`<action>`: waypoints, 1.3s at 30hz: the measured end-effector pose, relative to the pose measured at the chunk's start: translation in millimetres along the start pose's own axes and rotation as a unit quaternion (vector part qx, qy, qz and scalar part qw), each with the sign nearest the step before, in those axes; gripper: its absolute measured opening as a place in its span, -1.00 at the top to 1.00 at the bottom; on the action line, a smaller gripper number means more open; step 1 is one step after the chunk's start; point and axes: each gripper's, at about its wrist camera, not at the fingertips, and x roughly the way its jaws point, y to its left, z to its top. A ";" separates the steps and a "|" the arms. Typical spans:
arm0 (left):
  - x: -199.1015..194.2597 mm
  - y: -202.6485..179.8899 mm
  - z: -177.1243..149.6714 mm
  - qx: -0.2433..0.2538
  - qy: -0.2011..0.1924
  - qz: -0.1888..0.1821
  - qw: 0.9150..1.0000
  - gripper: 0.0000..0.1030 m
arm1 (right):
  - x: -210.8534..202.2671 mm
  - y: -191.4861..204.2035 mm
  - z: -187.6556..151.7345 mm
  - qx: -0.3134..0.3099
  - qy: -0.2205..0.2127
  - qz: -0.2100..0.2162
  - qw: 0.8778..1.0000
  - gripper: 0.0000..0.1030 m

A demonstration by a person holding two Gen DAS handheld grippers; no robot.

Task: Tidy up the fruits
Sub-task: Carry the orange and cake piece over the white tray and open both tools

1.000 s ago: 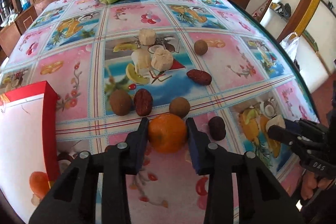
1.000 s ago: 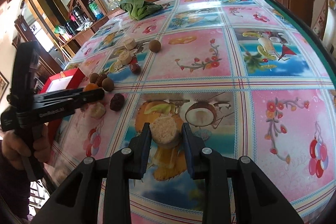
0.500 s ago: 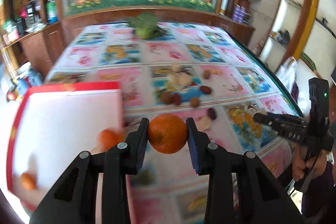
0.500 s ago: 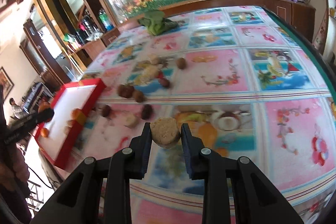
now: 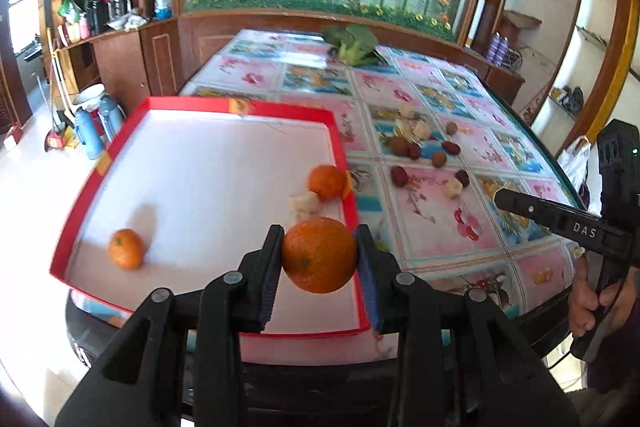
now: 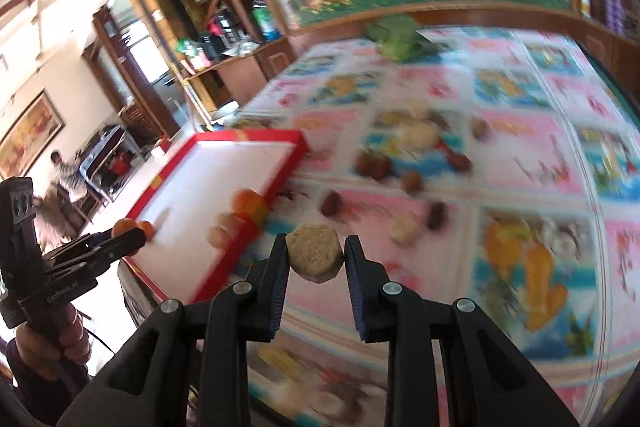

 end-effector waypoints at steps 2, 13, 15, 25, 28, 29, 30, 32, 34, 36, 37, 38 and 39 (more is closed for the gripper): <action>-6.9 11.0 1.8 -0.011 -0.013 0.007 1.000 0.27 | 5.5 18.8 11.1 -0.015 -0.007 0.010 1.000 0.48; -36.3 67.0 29.2 -0.049 -0.072 0.068 0.994 0.27 | 64.3 114.9 66.5 -0.078 -0.024 0.088 0.993 0.49; -39.2 73.8 43.7 -0.043 -0.088 0.084 0.992 0.27 | 71.9 125.0 81.0 -0.076 -0.038 0.093 0.992 0.48; 0.2 113.0 71.8 -0.069 -0.082 0.134 0.985 0.27 | 154.7 123.6 84.1 -0.030 0.035 0.093 0.995 0.49; 31.2 119.4 62.6 -0.075 -0.035 0.128 0.988 0.27 | 176.3 118.3 77.4 -0.019 0.061 0.086 0.994 0.49; 38.0 120.4 60.0 -0.076 -0.024 0.126 0.989 0.27 | 183.2 115.3 76.3 -0.014 0.069 0.086 0.994 0.49; 46.5 122.2 57.4 -0.078 -0.010 0.123 0.989 0.27 | 186.0 114.8 75.8 -0.010 0.072 0.085 0.994 0.49; 57.0 125.0 55.6 -0.081 0.006 0.121 0.989 0.27 | 189.3 112.9 74.6 -0.010 0.075 0.085 0.994 0.49; 65.4 127.4 55.4 -0.084 0.019 0.122 0.989 0.27 | 190.7 112.0 74.0 -0.009 0.079 0.086 0.993 0.49; 69.2 127.2 55.4 -0.082 0.025 0.124 0.989 0.27 | 192.7 112.2 73.0 -0.007 0.086 0.089 0.992 0.49; 71.4 126.9 55.8 -0.080 0.028 0.126 0.988 0.27 | 194.7 111.2 72.2 -0.007 0.091 0.087 0.992 0.49; 73.2 126.8 56.1 -0.078 0.030 0.128 0.988 0.27 | 196.1 110.6 71.0 -0.009 0.097 0.083 0.992 0.49; 74.9 126.4 56.2 -0.078 0.032 0.130 0.988 0.27 | 196.8 110.7 69.9 -0.013 0.102 0.078 0.992 0.49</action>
